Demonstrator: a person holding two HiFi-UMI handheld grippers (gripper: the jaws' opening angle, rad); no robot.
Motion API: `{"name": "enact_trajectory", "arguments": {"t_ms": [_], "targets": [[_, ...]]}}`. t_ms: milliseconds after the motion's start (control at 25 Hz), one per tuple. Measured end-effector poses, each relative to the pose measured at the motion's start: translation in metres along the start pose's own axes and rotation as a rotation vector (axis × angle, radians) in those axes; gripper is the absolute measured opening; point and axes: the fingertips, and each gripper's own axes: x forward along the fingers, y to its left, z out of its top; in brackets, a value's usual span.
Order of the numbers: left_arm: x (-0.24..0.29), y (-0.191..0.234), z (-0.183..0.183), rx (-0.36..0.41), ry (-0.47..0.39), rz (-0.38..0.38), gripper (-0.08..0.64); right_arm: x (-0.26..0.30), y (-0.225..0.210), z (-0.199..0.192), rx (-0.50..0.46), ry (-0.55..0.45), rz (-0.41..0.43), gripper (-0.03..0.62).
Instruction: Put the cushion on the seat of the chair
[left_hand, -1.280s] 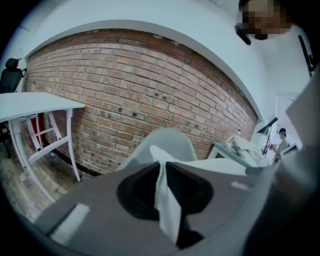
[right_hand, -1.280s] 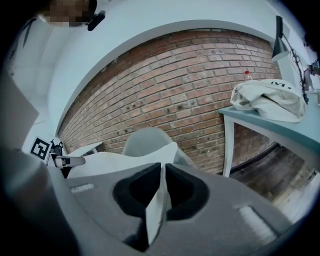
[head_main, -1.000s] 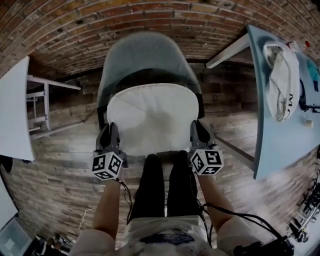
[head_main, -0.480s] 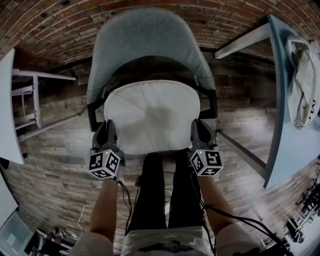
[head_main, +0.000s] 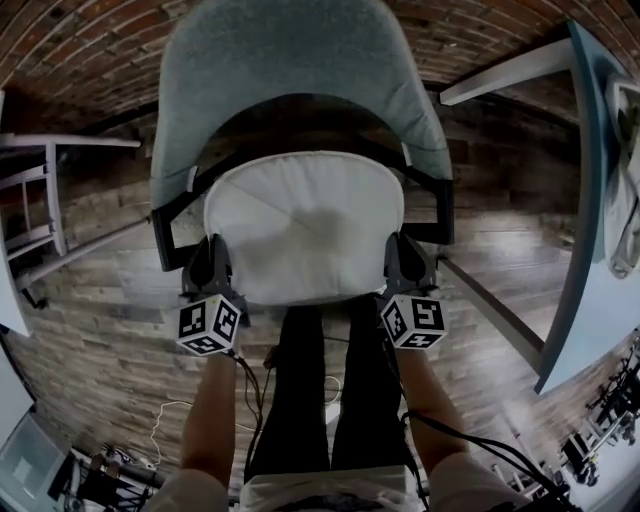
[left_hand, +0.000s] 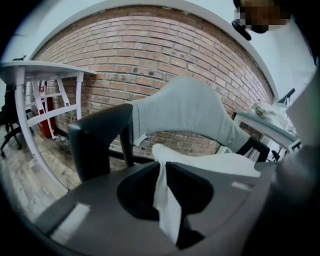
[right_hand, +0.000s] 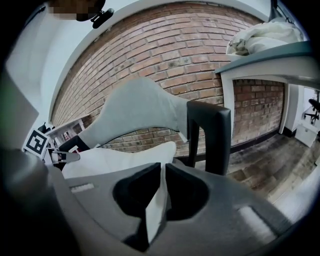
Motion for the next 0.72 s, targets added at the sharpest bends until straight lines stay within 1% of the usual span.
{"name": "enact_trajectory", "arguments": {"t_ms": [280, 440, 720], "targets": [[0.017, 0.007, -0.018, 0.025, 0.028, 0.020, 0.032, 0.016, -0.013, -0.019, -0.022, 0.026, -0.011, 0.028], [0.022, 0.014, -0.032, 0.029, 0.045, 0.050, 0.034, 0.021, -0.020, -0.031, -0.015, 0.038, -0.019, 0.028], [0.032, 0.025, -0.048, 0.078, 0.070, 0.079, 0.035, 0.032, -0.032, -0.049, -0.023, 0.059, -0.029, 0.028]]}}
